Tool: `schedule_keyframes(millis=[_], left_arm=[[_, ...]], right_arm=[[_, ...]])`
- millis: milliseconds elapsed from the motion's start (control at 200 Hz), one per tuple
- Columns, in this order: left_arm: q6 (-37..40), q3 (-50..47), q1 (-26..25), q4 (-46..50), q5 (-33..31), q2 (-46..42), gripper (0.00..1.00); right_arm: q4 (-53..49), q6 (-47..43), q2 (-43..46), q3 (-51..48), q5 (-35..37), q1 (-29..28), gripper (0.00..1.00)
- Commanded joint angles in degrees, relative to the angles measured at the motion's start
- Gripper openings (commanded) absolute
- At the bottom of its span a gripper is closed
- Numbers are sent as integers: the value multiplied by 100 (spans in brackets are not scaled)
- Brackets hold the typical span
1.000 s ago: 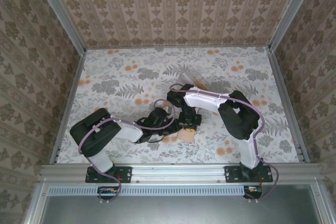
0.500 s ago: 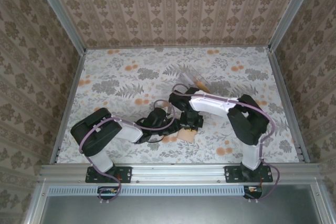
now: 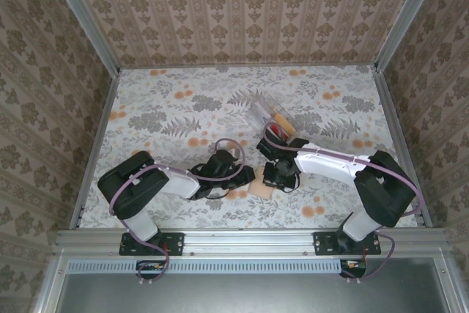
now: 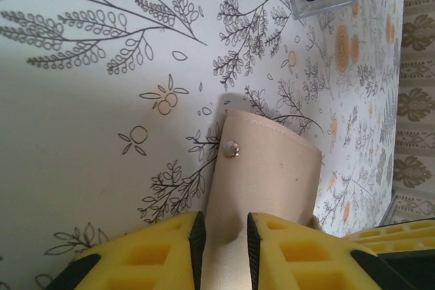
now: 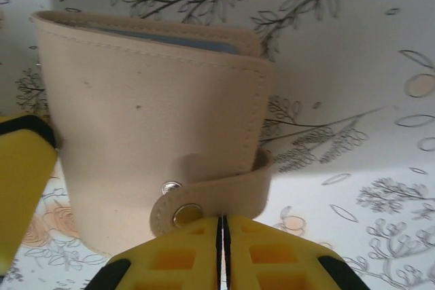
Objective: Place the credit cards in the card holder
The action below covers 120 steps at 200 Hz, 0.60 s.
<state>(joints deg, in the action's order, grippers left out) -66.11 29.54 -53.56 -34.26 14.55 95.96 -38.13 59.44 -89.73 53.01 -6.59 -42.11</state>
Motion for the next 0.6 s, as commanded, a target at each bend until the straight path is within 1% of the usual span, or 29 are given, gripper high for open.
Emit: schedule_keyframes(millis=[0,295,390,415,595], left_arm=[[125,-50,-90,948,35,72,30],[526,144,-91,1600,44,-182,37],[639,217,-89,1814,47,-227,38],[655,234,-87,1845,48,-225,38],[711,266,-93,1844,143,-185,38]], right_arm=[[476,60,36,-15,-185,108,13],[602,-21,547,-430,-173,340,14],[702,-12,562,-545,-317,383,14],[886,-12,548,-567,-356,380,14],[1044,79,423,-644,-497,379,14]])
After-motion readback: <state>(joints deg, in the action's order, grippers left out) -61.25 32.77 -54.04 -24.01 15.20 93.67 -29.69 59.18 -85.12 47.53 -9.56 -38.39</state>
